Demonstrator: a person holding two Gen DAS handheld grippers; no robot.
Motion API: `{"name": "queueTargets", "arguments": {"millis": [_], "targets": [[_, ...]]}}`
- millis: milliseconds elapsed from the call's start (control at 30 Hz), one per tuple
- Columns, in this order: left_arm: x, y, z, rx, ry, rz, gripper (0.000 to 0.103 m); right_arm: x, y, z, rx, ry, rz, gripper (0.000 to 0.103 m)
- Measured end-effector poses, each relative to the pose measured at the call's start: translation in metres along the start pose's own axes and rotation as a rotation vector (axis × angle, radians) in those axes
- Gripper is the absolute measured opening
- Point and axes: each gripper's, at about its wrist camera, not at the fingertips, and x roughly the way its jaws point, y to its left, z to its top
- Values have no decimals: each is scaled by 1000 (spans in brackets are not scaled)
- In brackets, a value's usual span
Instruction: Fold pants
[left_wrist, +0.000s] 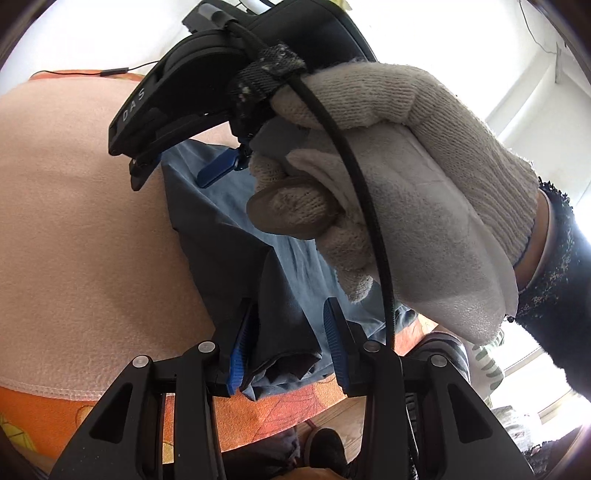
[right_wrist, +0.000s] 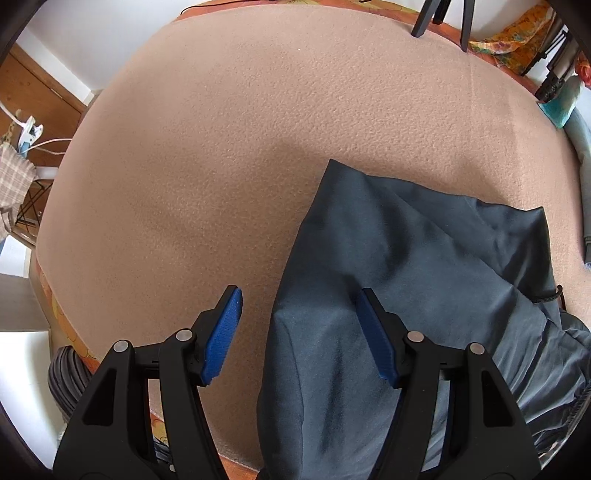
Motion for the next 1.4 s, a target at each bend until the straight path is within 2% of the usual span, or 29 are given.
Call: {"name": "queueTargets", "arguments": {"millis": [33,100,133,233,367,433,500,600,800,867,967,1167,1400], "targets": [[-1,0,-1,3,-1,2,35,2,3,-1,-14,4,-10,66],[-2,-2,-1,2,-4,12,35,4,8,-2,-25,6,-22,52],[-4,0,-2,-4,-7,21,35,5,6,-3,-26,9,-29,40],[-12,2,-7,-42,-21,76,47,3,-3,-5,-9,1,-19,20],[-6,21,-10,-153,-12,38,47,-2,-14,-9,12,-11,25,10],[-3,25,-13,-173,-6,11,43,-8,-21,-14,26,-31,43,8],[-4,23,-15,-165,-8,-18,19,-17,-34,-21,42,-56,67,7],[-11,12,-9,-130,-40,-47,15,-35,-50,-29,70,-105,116,5],[-26,-29,8,-29,-76,-139,11,-92,-90,-50,122,-218,233,4],[-22,-48,9,1,-81,-160,11,-111,-96,-56,132,-258,250,4],[-24,-54,13,14,-78,-196,10,-137,-102,-59,158,-305,279,4],[-7,-84,22,69,-53,-244,9,-161,-138,-70,202,-372,276,4],[37,-129,45,149,1,-312,9,-190,-198,-99,244,-434,242,4]]}}
